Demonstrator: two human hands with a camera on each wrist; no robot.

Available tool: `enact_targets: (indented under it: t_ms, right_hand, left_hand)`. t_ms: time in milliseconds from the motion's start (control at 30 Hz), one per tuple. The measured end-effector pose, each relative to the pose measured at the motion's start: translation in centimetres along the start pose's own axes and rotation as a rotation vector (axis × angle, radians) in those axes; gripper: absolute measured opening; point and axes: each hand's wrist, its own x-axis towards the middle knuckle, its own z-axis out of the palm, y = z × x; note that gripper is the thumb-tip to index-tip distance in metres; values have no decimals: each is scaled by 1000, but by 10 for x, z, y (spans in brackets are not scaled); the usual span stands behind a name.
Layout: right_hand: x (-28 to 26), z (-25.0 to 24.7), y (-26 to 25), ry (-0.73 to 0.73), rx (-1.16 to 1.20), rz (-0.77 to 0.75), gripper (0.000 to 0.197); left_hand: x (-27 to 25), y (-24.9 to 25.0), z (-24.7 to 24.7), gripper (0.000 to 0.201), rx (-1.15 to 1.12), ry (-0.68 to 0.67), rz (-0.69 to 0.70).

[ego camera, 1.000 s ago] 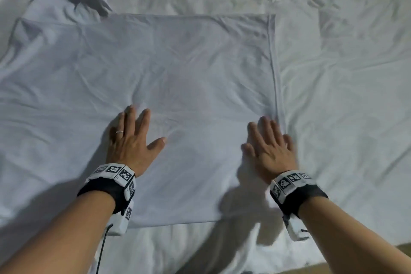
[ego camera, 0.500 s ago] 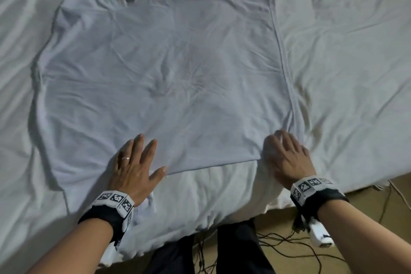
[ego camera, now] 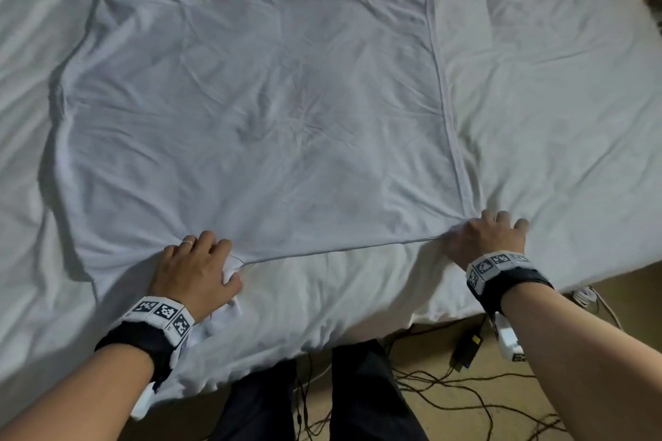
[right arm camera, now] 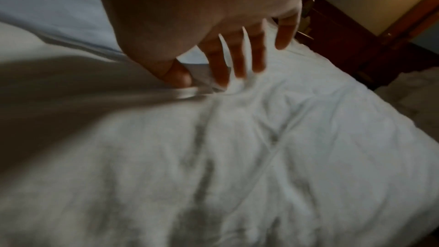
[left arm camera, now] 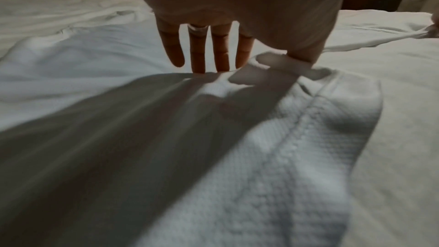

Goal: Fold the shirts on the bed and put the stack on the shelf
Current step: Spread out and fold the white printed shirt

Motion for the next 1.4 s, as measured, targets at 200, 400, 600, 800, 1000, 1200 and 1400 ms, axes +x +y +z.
enact_targets:
  t_ms: [200, 400, 600, 800, 1000, 1200, 1400]
  right_hand:
    - [-1, 14, -15, 222, 46, -352, 58]
    - [10, 20, 4, 135, -4, -327, 12]
    - [25, 0, -17, 231, 14, -563, 18]
    - [59, -39, -12, 25, 136, -497, 21]
    - [125, -71, -16, -84, 411, -359, 26]
    - [195, -100, -26, -58, 508, -333, 27]
    - [239, -127, -32, 22, 520, -327, 19]
  left_hand:
    - [1, 14, -3, 51, -17, 4, 11]
    - [6, 14, -6, 36, -43, -23, -27]
    - [23, 10, -24, 25, -265, -92, -82]
    - [47, -21, -64, 23, -537, -242, -254]
    - [104, -39, -108, 21, -630, -132, -375]
    - [160, -38, -133, 22, -596, -19, -367]
    - [202, -49, -134, 22, -431, 221, -409]
